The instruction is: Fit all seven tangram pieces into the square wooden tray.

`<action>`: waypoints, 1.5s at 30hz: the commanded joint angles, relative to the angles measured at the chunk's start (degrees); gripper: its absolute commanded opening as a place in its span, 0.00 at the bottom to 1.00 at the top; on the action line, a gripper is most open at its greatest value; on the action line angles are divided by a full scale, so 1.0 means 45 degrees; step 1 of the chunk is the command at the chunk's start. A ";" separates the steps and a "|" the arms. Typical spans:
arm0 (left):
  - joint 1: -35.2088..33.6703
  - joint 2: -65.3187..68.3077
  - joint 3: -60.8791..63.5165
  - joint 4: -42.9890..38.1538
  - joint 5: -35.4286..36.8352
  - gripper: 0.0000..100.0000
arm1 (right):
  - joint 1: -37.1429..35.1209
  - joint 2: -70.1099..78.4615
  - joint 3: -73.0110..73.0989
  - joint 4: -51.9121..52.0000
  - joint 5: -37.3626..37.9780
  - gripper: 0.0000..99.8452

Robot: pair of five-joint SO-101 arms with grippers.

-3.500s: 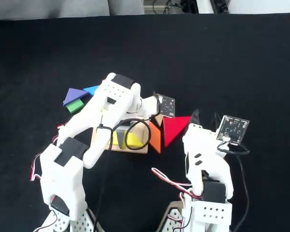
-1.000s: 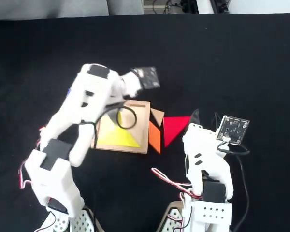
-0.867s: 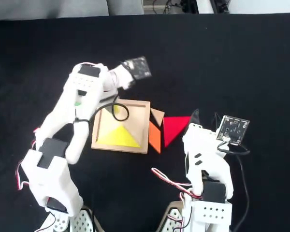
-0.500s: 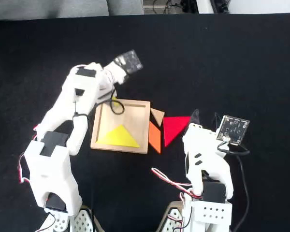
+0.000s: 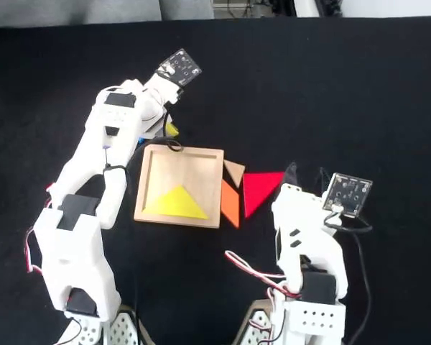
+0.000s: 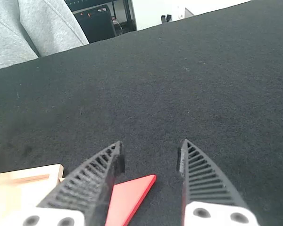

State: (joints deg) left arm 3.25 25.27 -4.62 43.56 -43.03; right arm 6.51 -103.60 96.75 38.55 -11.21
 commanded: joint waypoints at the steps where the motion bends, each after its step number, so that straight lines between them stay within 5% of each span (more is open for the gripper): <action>1: 0.0029 -0.0039 -0.0244 -0.0254 0.0117 0.34 | 0.0117 -0.1084 -0.0049 -0.0293 -0.0059 0.19; 34: -0.1475 -0.0274 0.2960 -0.1563 0.0137 0.34 | 0.0117 -0.1084 -0.0049 -0.0274 -0.0059 0.19; 45: -0.1495 -0.3751 0.4190 -0.0430 0.0215 0.34 | 0.0117 -0.1084 -0.0049 -0.0293 -0.0059 0.19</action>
State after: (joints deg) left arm -2.55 16.22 14.20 41.01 -42.33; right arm 6.51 -103.60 96.75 38.55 -11.21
